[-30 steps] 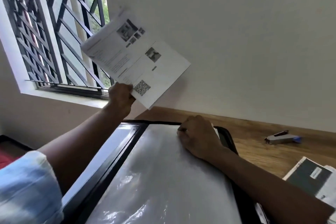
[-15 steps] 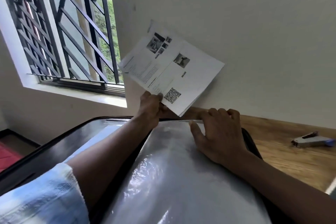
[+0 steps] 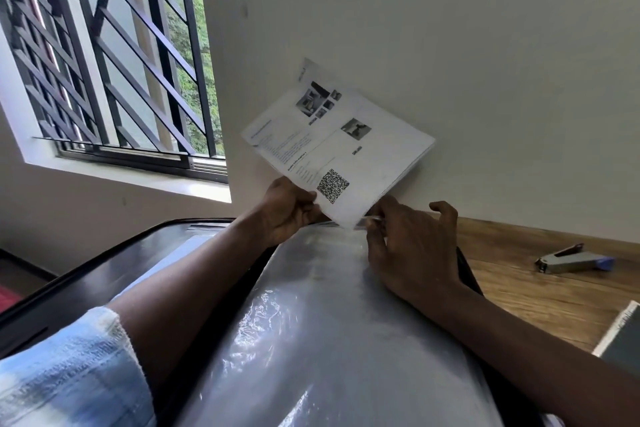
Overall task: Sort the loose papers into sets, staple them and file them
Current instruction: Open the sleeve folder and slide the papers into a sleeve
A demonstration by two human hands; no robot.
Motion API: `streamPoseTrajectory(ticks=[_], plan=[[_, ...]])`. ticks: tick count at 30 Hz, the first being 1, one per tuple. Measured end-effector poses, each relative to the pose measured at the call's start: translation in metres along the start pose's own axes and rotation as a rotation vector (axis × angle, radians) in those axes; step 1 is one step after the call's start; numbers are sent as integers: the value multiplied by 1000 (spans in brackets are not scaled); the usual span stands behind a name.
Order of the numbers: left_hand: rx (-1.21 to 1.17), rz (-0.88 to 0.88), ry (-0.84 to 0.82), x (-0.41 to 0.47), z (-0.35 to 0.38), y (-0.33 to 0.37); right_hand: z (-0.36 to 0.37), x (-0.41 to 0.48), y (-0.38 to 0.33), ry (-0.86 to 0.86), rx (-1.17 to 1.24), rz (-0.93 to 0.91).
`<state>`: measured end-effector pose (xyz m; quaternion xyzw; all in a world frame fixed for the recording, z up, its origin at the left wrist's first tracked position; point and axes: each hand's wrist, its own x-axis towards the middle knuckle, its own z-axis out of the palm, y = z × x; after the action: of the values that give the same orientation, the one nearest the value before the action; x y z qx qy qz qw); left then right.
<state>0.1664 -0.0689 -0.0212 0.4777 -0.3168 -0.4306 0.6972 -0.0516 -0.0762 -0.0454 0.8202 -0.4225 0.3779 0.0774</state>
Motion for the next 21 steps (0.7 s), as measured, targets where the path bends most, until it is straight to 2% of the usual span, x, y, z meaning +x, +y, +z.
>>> streamPoseTrajectory(ticks=[6,9,13,19,21], plan=[[63,0,108,0,-11,9,0,1,4,11,42,58],[126,-30,92,2,-16,3,2,3,6,-13,77,95],[37,-49,29,0,-11,0,1,3,10,-44,170,131],[-250,113,-3,0,3,0,-3,2,3,53,253,-34],[-268,102,-35,0,6,-3,-3,0,0,95,240,-106]])
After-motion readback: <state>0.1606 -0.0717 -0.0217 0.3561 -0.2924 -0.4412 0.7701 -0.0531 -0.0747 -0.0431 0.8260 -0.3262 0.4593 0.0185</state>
